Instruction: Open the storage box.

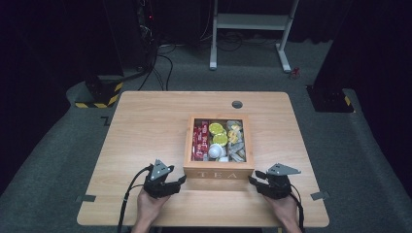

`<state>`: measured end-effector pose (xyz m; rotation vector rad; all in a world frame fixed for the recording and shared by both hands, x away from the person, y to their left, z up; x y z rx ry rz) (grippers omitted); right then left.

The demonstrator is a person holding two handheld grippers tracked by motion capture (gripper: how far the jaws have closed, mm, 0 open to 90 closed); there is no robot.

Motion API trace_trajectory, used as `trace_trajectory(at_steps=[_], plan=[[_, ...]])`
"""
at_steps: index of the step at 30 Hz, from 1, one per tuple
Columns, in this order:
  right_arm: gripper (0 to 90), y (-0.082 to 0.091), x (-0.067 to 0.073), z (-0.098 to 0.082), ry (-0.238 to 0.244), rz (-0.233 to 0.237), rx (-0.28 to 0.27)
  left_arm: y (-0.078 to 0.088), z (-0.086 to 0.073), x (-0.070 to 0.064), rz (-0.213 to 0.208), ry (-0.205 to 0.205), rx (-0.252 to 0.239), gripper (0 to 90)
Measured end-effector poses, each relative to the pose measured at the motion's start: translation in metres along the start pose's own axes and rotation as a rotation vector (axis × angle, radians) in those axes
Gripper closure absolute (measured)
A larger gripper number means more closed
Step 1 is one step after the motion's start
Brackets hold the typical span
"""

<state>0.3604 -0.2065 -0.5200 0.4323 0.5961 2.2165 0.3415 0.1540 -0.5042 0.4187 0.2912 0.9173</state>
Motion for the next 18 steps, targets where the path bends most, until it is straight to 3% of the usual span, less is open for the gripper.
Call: trace_trajectory(at_steps=[11,18], plan=[[60.0,-0.002,0.001,0.001,0.01,0.002,0.005,-0.009,0.011,-0.005,-0.022,0.006,0.006,54.4],[61.6,-0.003,0.002,0.002,0.015,0.01,0.007,-0.012,0.016,-0.006,-0.025,0.003,0.019,58.9]])
Point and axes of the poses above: each handheld gripper's, and its own axes: y roughly backward along the jaws, z roughly out of its top, x roughly to its left, the point moved 3 cm from there along -y, roughly forward along the jaws, and after that the axes turned 6 degrees about -x, right-handed, at the moved point
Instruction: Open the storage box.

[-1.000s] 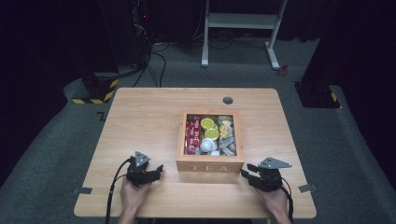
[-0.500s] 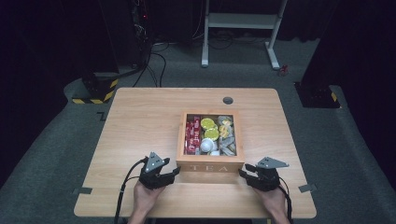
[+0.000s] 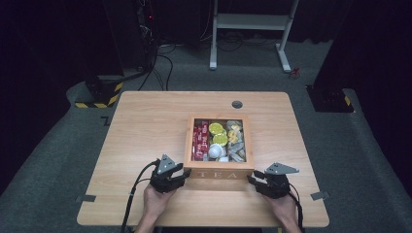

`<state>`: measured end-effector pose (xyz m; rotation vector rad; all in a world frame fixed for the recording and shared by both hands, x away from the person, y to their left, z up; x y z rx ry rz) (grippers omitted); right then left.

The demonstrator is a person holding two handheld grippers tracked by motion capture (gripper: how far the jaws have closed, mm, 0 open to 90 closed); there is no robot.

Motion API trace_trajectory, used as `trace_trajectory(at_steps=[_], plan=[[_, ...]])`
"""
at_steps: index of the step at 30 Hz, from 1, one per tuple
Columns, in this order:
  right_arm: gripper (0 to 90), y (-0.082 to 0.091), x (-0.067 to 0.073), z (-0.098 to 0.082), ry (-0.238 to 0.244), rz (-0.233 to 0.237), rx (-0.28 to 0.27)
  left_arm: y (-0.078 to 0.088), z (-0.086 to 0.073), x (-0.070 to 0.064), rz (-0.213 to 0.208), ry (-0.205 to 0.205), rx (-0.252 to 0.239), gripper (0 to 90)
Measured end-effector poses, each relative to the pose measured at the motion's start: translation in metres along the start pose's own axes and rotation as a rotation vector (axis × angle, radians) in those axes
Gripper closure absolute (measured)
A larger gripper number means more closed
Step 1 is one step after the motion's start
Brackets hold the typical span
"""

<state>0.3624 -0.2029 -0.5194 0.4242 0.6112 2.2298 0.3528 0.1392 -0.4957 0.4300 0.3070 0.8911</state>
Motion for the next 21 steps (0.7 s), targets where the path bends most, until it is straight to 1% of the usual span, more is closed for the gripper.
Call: trace_trajectory(at_steps=[4,5,6,8,9,14,17,21], plan=[[62.4,-0.0009,0.0001,0.0002,0.004,0.003,0.002,0.0005,0.002,-0.0007,0.004,-0.018,0.017,60.1],[62.6,-0.0012,0.0007,0.0002,0.001,0.004,0.003,0.0009,0.003,-0.0012,0.008,-0.024,0.018,60.7],[62.9,-0.002,0.0006,0.0004,0.009,0.007,0.002,0.0014,0.0035,-0.0013,0.012,-0.036,0.019,61.6],[63.2,-0.0031,0.002,0.0006,0.005,0.01,0.005,0.0016,0.0041,-0.0018,0.015,-0.042,0.021,62.7],[63.2,-0.0035,0.0021,0.0007,0.012,0.005,0.005,0.0018,0.0043,-0.0014,0.016,-0.046,0.019,63.0],[63.6,-0.004,0.0016,0.0008,0.01,0.005,0.008,0.0023,0.005,-0.0025,0.019,-0.051,0.016,64.1],[63.7,-0.0037,0.0015,0.0009,0.009,0.006,0.007,0.0039,0.007,-0.0023,0.012,-0.052,-0.001,65.3],[63.8,-0.0033,0.0016,0.0012,0.007,0.007,0.006,0.0045,0.0092,-0.002,0.003,-0.043,0.0,66.1]])
Point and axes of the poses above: each handheld gripper's, and its own axes: y roughly backward along the jaws, z roughly out of its top, x roughly to its left, the point moved 3 cm from there along -y, roughly forward along the jaws, and after that the axes turned 6 degrees about -x, right-handed, at the moved point
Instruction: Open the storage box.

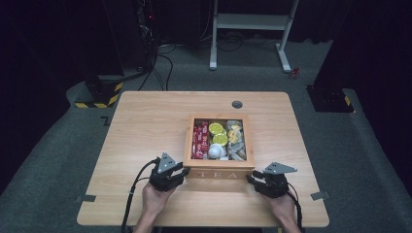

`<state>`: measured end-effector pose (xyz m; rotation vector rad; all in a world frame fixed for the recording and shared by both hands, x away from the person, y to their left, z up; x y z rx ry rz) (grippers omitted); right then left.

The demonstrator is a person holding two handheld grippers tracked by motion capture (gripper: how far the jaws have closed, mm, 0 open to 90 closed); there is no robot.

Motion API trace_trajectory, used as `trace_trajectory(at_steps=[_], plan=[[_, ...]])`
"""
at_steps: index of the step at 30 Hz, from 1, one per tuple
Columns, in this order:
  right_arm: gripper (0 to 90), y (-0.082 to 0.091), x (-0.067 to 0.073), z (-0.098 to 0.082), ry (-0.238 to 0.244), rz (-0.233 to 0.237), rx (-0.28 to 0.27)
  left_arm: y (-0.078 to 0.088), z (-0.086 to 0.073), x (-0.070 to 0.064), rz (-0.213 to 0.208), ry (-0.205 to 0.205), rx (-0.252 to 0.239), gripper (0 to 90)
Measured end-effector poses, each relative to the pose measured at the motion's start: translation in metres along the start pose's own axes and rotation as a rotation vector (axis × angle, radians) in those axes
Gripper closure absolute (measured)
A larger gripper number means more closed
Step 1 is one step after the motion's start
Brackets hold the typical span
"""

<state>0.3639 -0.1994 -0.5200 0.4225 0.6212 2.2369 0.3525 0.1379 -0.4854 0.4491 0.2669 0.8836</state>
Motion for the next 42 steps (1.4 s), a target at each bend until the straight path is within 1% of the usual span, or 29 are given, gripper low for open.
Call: trace_trajectory(at_steps=[2,4,7,10,15,17,19,23,25,28,30,36,37,42], plan=[[63.8,0.0,0.0,0.0,0.0,0.001,-0.001,0.0,0.0,0.0,-0.001,0.003,-0.002,66.1],[63.8,0.0,0.0,0.0,0.004,0.002,-0.002,0.001,0.002,0.0,-0.004,0.015,-0.006,66.3],[63.9,0.001,0.0,0.0,0.004,0.002,-0.003,0.002,0.006,0.0,0.003,0.011,-0.015,67.0],[64.1,0.001,0.0,0.001,0.003,0.003,-0.003,0.004,0.011,0.001,0.001,0.016,-0.027,67.4],[64.2,0.002,0.0,0.001,0.005,0.003,-0.003,0.009,0.022,0.003,0.0,0.016,-0.047,67.8],[64.2,0.002,0.0,0.001,0.007,0.004,-0.005,0.011,0.027,0.004,-0.004,0.024,-0.057,68.0],[64.2,0.002,0.0,0.001,0.008,0.004,-0.005,0.012,0.031,0.006,0.001,0.018,-0.062,68.1],[64.2,0.002,0.0,0.001,0.008,0.004,-0.005,0.015,0.041,0.009,-0.005,0.034,-0.075,68.6],[64.3,0.002,0.0,0.001,0.007,0.004,-0.005,0.017,0.045,0.01,-0.007,0.035,-0.077,68.8],[64.3,0.002,0.0,0.002,0.005,0.005,-0.005,0.018,0.049,0.012,-0.015,0.05,-0.084,69.0],[64.3,0.002,0.0,0.002,-0.001,0.005,-0.005,0.018,0.053,0.013,-0.015,0.053,-0.086,69.2],[64.4,0.003,0.0,0.004,0.006,0.008,-0.012,0.018,0.063,0.017,-0.015,0.062,-0.095,69.2],[64.4,0.004,0.0,0.004,0.006,0.008,-0.013,0.018,0.065,0.016,-0.018,0.071,-0.097,69.2],[64.7,0.006,0.0,0.005,0.004,0.014,-0.018,0.016,0.073,0.018,-0.013,0.073,-0.103,69.1]])
Point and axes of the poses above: each handheld gripper's, and its own axes: y roughly backward along the jaws, z roughly out of its top, x roughly to its left, the point moved 3 cm from there along -y, roughly forward along the jaws, and after that the axes turned 6 degrees about -x, right-handed, at the moved point
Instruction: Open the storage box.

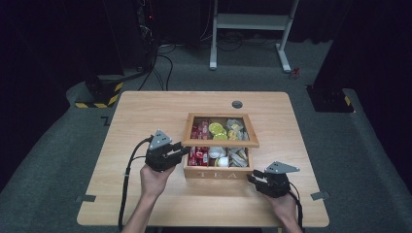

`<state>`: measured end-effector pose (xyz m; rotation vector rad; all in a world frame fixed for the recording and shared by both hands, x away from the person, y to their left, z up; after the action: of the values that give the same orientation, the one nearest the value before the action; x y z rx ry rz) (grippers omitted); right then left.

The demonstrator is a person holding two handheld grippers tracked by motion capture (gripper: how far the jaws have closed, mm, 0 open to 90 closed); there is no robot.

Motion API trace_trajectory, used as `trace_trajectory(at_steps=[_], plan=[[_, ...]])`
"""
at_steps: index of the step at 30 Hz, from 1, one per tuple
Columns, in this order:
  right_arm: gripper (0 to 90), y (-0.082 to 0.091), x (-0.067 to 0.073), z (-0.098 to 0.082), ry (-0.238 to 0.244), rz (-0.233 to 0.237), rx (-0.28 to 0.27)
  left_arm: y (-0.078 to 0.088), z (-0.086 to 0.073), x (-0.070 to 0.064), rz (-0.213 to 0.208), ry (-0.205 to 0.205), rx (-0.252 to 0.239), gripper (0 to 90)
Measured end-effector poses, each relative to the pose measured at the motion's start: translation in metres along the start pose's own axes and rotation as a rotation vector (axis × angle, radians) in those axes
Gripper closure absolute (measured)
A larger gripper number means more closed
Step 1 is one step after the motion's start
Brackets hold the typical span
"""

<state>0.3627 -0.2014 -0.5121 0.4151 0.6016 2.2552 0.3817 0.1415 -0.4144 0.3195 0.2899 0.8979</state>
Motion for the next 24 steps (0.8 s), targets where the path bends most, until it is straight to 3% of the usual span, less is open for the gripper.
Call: trace_trajectory(at_steps=[24], plan=[[66.3,0.012,0.0,0.014,0.002,0.011,-0.035,-0.003,0.023,0.005,-0.008,0.013,-0.013,69.0]])
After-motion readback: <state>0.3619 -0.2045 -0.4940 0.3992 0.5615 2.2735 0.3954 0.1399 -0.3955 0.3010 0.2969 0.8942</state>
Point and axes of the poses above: each handheld gripper's, and its own axes: y roughly backward along the jaws, z roughly out of its top, x roughly to its left, the point moved 3 cm from there along -y, roughly forward along the jaws, and after that the axes turned 6 degrees about -x, right-handed, at the moved point
